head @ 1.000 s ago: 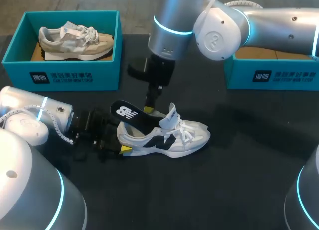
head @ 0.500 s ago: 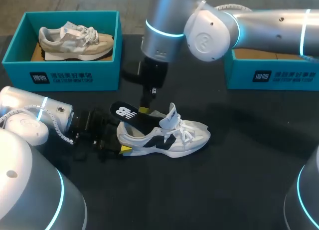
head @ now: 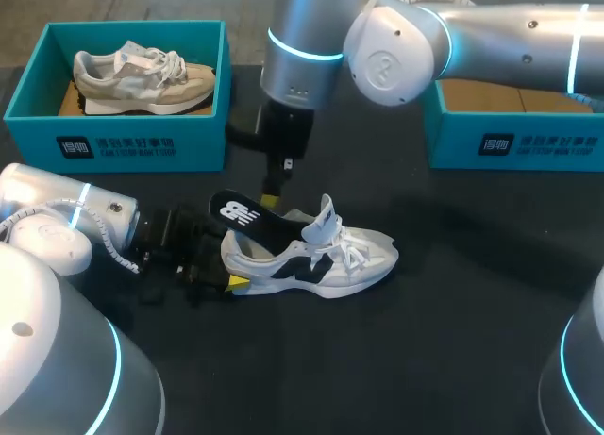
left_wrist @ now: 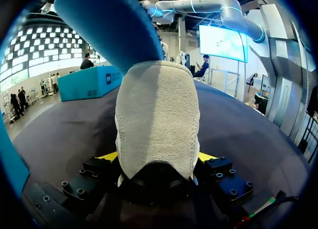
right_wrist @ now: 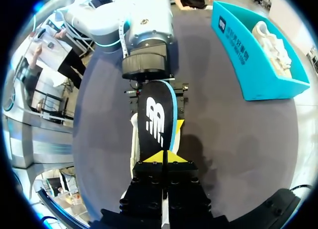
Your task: Take the shoe out of the shoebox, open the shoe tongue, remove and reinsert the insole, then place the shoe into the shoebox
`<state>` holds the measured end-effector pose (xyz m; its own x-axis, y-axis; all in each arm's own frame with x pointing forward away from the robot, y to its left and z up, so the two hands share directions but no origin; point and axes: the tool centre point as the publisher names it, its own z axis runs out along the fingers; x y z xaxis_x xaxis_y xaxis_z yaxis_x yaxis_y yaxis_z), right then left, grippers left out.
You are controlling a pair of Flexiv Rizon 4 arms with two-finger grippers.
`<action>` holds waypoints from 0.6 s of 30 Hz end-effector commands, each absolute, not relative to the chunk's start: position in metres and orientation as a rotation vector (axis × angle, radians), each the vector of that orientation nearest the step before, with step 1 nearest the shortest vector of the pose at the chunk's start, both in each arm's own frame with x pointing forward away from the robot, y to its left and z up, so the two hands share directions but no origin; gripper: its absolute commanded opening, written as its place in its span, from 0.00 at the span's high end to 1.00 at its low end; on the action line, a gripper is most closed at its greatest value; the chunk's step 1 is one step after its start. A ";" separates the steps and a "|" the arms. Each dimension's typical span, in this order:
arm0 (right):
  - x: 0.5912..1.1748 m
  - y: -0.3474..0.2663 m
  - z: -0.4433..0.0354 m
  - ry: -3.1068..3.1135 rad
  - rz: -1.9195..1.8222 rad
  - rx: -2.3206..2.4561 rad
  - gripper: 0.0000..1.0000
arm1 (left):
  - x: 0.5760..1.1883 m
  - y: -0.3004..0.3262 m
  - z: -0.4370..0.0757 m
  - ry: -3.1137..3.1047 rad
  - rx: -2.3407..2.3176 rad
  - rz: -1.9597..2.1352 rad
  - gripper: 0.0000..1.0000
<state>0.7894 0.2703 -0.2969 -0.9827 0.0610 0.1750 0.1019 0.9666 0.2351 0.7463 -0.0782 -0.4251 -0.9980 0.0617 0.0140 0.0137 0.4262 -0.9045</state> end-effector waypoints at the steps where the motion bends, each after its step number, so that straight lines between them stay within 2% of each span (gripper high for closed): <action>1: 0.784 0.258 -0.277 -2.981 -0.358 -0.139 1.00 | 0.747 -0.079 -0.428 -2.616 -0.069 1.656 1.00; 18: 0.796 0.199 -0.220 -3.085 -0.339 -0.318 1.00 | 0.747 -0.079 -0.428 -2.616 -0.069 1.656 1.00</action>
<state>0.8013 0.2142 -0.2315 -0.9793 0.1925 0.0621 0.2011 0.9594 0.1976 0.7464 -0.0782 -0.4252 -0.9980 0.0615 0.0140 0.0136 0.4263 -0.9045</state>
